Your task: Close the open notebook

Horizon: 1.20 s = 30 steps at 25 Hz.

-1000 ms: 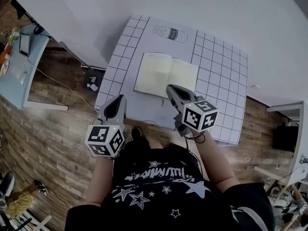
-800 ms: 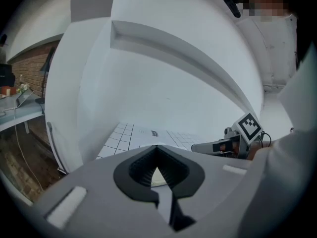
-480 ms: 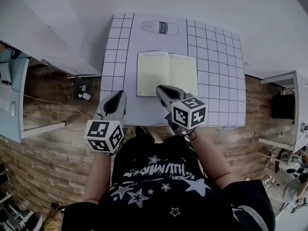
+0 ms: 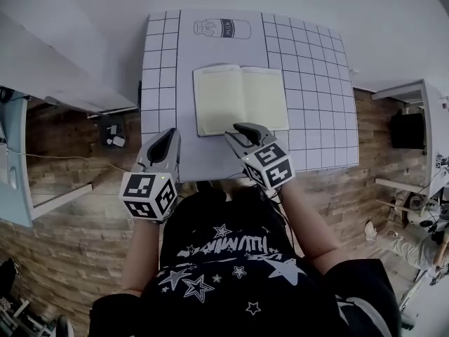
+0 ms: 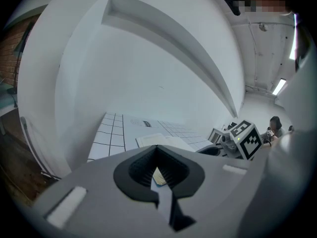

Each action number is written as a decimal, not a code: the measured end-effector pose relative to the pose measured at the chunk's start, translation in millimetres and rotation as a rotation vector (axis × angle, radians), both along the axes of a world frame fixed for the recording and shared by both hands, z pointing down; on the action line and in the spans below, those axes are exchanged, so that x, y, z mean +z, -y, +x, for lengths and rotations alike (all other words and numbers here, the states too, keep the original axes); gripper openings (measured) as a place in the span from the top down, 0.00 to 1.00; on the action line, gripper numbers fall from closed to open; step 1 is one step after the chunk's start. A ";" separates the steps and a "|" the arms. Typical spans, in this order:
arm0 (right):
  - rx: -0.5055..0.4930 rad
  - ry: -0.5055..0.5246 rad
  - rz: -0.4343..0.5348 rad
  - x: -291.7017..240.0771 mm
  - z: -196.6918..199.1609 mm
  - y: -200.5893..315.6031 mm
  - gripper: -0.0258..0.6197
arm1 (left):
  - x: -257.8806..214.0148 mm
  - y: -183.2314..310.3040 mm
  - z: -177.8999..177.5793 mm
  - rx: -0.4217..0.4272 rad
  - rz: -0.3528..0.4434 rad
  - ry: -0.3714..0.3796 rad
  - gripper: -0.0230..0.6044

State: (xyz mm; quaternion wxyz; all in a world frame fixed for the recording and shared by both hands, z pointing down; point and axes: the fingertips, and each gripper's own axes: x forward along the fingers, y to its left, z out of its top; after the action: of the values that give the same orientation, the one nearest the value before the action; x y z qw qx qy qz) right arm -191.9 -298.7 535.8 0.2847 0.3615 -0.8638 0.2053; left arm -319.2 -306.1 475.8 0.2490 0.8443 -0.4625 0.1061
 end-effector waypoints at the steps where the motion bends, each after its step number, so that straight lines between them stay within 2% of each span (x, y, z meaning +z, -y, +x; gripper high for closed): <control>1: -0.012 -0.030 0.006 3.5 1.7 -1.3 0.77 | 1.4 0.0 -0.4 0.003 -0.003 -0.001 0.95; 4: -0.053 -0.092 0.028 10.1 1.1 -2.9 0.76 | 4.2 1.0 -1.8 0.008 -0.010 -0.003 0.95; 7: -0.146 -0.165 0.088 13.6 -1.8 -4.4 0.76 | 5.1 2.4 -2.6 0.012 -0.011 -0.006 0.95; 11: -0.290 -0.329 0.184 19.9 2.5 -4.6 0.75 | 6.0 1.7 -2.5 0.016 -0.009 -0.004 0.95; 20: -0.534 -0.608 0.291 43.8 2.8 -8.9 0.75 | 7.4 -5.6 -6.7 0.004 -0.016 -0.003 0.95; 24: -0.594 -0.679 0.316 51.6 3.3 -10.0 0.75 | 6.4 -5.6 -10.5 -0.007 -0.013 -0.002 0.95; 30: -0.622 -0.742 0.345 60.2 3.1 -11.4 0.77 | 6.3 -6.7 -11.4 -0.015 -0.014 -0.005 0.95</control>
State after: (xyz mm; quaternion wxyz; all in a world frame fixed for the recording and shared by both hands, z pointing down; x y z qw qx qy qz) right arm -188.8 -287.3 596.0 0.5556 0.1779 -0.7927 -0.1768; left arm -330.7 -299.3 482.1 0.2570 0.8392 -0.4675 0.1054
